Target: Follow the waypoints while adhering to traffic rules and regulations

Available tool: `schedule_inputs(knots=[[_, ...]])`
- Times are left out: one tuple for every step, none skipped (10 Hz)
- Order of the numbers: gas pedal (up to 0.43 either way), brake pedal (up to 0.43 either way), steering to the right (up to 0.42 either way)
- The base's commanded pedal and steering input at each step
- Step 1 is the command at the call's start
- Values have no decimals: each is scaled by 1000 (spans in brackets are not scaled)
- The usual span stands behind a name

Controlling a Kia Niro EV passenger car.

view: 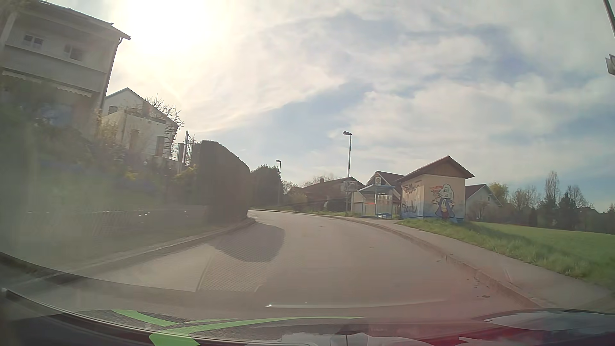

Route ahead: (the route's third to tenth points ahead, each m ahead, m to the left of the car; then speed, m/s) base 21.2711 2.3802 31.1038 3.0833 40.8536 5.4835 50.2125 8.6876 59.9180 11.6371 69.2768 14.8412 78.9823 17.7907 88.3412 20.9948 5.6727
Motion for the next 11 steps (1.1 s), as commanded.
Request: schedule_inputs(knots=[[461, 0, 195], [461, 0, 148], [461, 0, 109], [461, 0, 77], [449, 0, 43], [449, 0, 21], [449, 0, -4], [449, 0, -18], [449, 0, -28], [449, 0, -33], [449, 0, -34]])
